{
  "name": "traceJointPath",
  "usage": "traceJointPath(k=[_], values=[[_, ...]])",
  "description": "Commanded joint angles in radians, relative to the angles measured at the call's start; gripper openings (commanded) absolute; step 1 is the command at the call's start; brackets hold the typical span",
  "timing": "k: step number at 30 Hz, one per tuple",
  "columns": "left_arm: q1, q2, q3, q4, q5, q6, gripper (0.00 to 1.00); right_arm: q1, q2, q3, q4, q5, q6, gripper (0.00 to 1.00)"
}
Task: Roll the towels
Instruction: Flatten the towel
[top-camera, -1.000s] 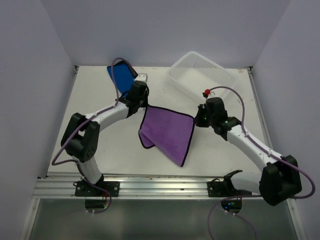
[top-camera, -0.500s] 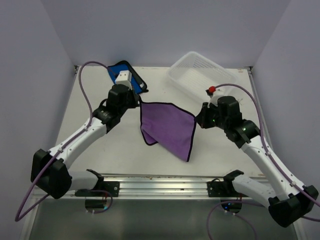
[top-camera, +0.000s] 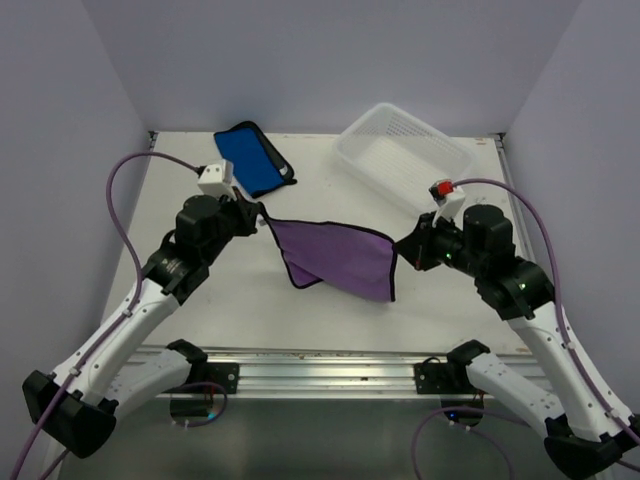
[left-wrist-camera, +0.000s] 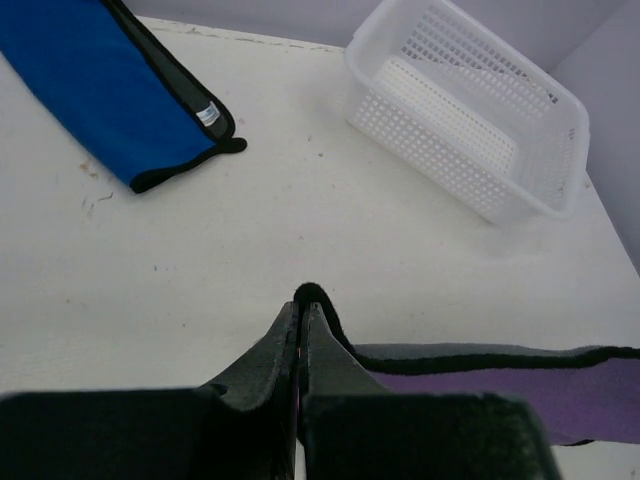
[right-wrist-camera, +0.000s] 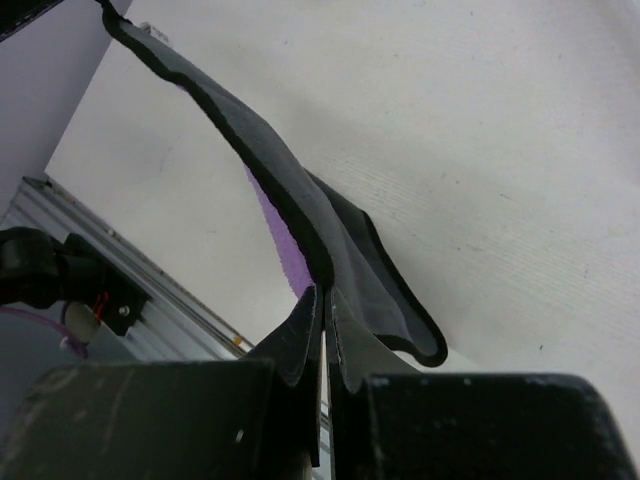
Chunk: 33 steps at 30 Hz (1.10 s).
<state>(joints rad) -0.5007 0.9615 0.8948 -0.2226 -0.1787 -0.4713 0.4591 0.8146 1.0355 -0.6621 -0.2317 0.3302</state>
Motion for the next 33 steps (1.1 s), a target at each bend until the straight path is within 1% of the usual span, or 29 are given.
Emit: traceJointPath(k=[1, 5, 10, 14, 16, 18, 19, 21, 23, 24, 25, 28, 30, 31, 33], values=[[-0.001, -0.079, -0.004, -0.03, 0.03, 0.008, 0.0, 0.006, -0.046, 0.05, -0.054, -0.077, 0.009, 0.0], [-0.001, -0.13, 0.029, -0.06, 0.054, 0.005, 0.0, 0.004, -0.074, 0.066, -0.073, -0.106, 0.023, 0.0], [-0.001, -0.184, 0.052, -0.089, 0.11, 0.0, 0.0, 0.006, -0.12, 0.041, -0.047, -0.165, 0.061, 0.0], [-0.001, -0.221, 0.038, -0.101, 0.136, -0.021, 0.0, 0.004, -0.152, 0.012, 0.007, -0.219, 0.157, 0.0], [-0.001, -0.219, 0.026, -0.118, 0.124, -0.032, 0.0, 0.004, -0.164, -0.015, 0.028, -0.215, 0.193, 0.0], [-0.001, -0.192, 0.024, -0.126, 0.105, -0.038, 0.0, 0.004, -0.169, -0.084, 0.073, -0.195, 0.248, 0.0], [-0.001, -0.176, 0.027, -0.132, 0.094, -0.041, 0.0, 0.006, -0.169, -0.112, 0.09, -0.181, 0.266, 0.0], [-0.001, -0.117, 0.033, -0.127, 0.07, -0.036, 0.0, 0.004, -0.157, -0.19, 0.124, -0.103, 0.308, 0.0], [-0.001, -0.067, 0.049, -0.103, 0.041, -0.027, 0.0, 0.006, -0.118, -0.256, 0.157, -0.048, 0.346, 0.0], [-0.001, -0.009, 0.064, -0.097, 0.032, -0.021, 0.0, 0.004, -0.105, -0.271, 0.171, 0.007, 0.352, 0.0], [-0.001, 0.021, 0.096, -0.086, 0.03, -0.012, 0.0, 0.006, -0.089, -0.291, 0.186, 0.028, 0.355, 0.0], [-0.001, 0.126, 0.139, -0.021, 0.012, 0.017, 0.0, 0.004, -0.013, -0.295, 0.232, 0.141, 0.337, 0.0], [-0.001, 0.204, 0.159, 0.021, -0.004, 0.034, 0.0, 0.004, 0.039, -0.281, 0.265, 0.21, 0.293, 0.0], [-0.001, 0.233, 0.185, 0.032, -0.01, 0.039, 0.0, 0.003, 0.056, -0.26, 0.275, 0.282, 0.274, 0.0], [-0.001, 0.314, 0.203, 0.077, -0.012, 0.054, 0.0, 0.003, 0.111, -0.233, 0.298, 0.334, 0.219, 0.0]])
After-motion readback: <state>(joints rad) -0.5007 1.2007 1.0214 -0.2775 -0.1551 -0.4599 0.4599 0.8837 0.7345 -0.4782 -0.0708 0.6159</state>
